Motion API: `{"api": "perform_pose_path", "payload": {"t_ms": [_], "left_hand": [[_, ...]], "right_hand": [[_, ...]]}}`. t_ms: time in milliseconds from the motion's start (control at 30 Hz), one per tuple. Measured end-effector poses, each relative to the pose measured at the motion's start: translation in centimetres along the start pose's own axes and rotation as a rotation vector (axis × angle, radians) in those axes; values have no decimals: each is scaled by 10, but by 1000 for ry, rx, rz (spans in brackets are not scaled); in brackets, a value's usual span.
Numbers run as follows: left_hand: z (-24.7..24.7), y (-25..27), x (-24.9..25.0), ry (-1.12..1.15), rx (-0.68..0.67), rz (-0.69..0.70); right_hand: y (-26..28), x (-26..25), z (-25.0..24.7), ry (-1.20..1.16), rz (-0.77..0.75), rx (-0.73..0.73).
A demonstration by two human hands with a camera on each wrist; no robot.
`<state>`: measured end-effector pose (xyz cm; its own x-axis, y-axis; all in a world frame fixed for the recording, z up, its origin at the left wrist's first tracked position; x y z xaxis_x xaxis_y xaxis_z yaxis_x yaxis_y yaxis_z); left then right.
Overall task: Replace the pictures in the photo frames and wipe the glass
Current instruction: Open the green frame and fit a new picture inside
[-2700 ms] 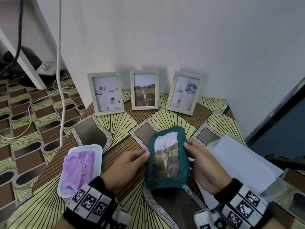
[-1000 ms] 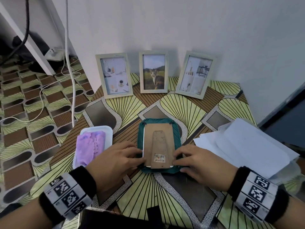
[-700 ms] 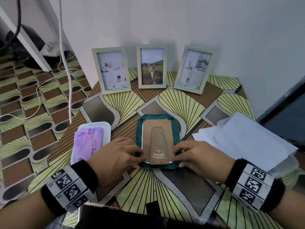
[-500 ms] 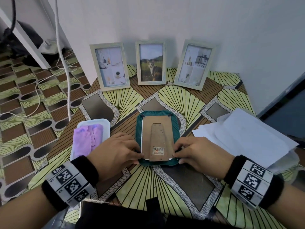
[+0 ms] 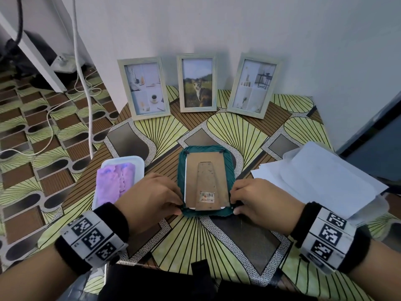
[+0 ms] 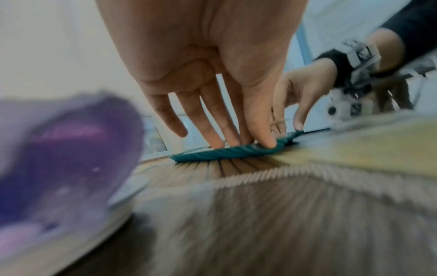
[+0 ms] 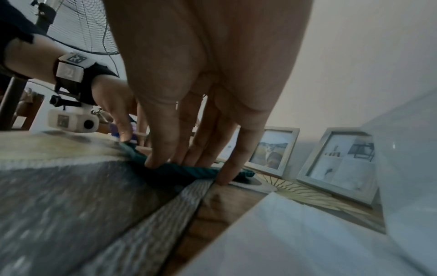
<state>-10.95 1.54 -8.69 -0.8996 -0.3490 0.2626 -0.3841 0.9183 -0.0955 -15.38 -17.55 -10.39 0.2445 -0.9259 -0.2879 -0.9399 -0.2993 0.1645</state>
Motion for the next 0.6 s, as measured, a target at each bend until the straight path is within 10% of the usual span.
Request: {"api": "perform_pose_path", "payload": {"t_ms": [267,433,600], "left_hand": [[-47,-19,-48,283,389,-414],[-27,-52,-96,401,237,-733],[-4,-72,-117,425,101,-766]], "right_hand": [[-34,26,-51,-403,212,322],[-80,46,-45,-370,413,263],[-103,56,-26,-334,483,187]]}}
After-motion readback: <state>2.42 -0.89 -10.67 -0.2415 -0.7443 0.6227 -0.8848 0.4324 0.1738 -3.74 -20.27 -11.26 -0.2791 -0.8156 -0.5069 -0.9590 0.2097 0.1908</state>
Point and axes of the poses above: each hand's wrist, its own y-axis away from the middle knuckle, its own z-axis out of the palm, x = y × z, the point moved 7 cm from there along -y, towards the middle knuckle, and after that the axes turned 10 degrees about z, right-handed, at the moved point
